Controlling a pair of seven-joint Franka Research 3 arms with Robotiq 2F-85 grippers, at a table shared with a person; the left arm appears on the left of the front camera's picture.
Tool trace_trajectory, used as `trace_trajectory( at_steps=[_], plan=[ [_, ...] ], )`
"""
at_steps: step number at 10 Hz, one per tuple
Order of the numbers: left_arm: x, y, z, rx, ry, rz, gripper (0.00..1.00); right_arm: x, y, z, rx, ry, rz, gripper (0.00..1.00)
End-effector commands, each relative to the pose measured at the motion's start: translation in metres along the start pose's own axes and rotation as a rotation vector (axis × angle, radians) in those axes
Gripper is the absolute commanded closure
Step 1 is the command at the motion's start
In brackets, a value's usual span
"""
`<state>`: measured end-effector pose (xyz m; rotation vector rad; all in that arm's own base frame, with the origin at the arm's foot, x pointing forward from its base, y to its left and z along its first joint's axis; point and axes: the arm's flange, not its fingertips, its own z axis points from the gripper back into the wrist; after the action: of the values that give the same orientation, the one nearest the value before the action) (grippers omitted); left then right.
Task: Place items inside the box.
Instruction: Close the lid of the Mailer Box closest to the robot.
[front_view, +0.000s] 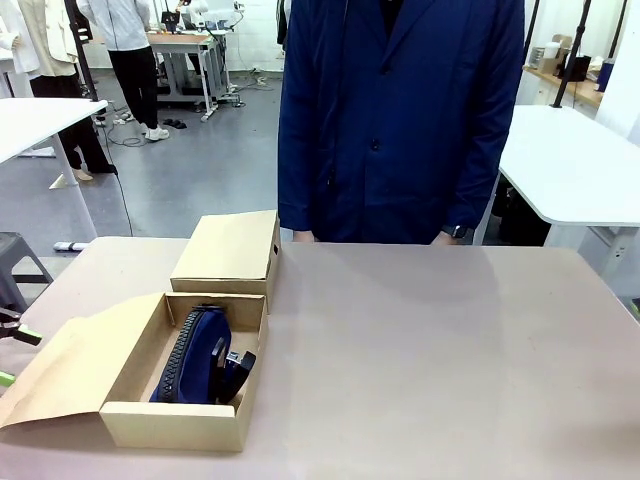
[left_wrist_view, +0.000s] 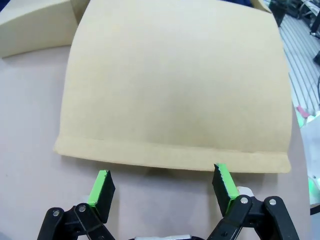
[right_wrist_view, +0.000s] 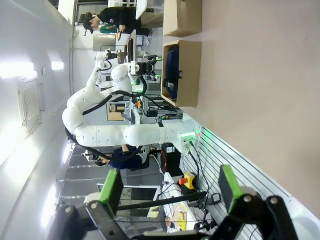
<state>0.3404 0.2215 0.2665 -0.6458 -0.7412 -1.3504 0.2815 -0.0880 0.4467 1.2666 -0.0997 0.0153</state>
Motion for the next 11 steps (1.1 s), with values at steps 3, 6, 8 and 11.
trace_trajectory(
  at_steps=[3, 6, 8, 11],
  plan=[
    [-0.049, -0.019, -0.016, -0.05, -0.016, -0.145, 0.0, 0.001, 0.002, -0.001, 0.016, -0.001, 0.015, 0.0],
    [-0.056, -0.012, -0.009, -0.154, -0.008, -0.204, 0.0, 0.001, 0.002, -0.001, 0.016, -0.001, 0.015, 0.0],
    [-0.069, -0.006, -0.009, -0.158, -0.001, -0.159, 0.0, 0.001, 0.002, -0.001, 0.016, -0.001, 0.015, 0.0],
    [-0.086, -0.002, -0.01, -0.147, -0.013, -0.1, 0.0, 0.001, 0.002, -0.001, 0.016, -0.001, 0.015, 0.0]
  ],
)
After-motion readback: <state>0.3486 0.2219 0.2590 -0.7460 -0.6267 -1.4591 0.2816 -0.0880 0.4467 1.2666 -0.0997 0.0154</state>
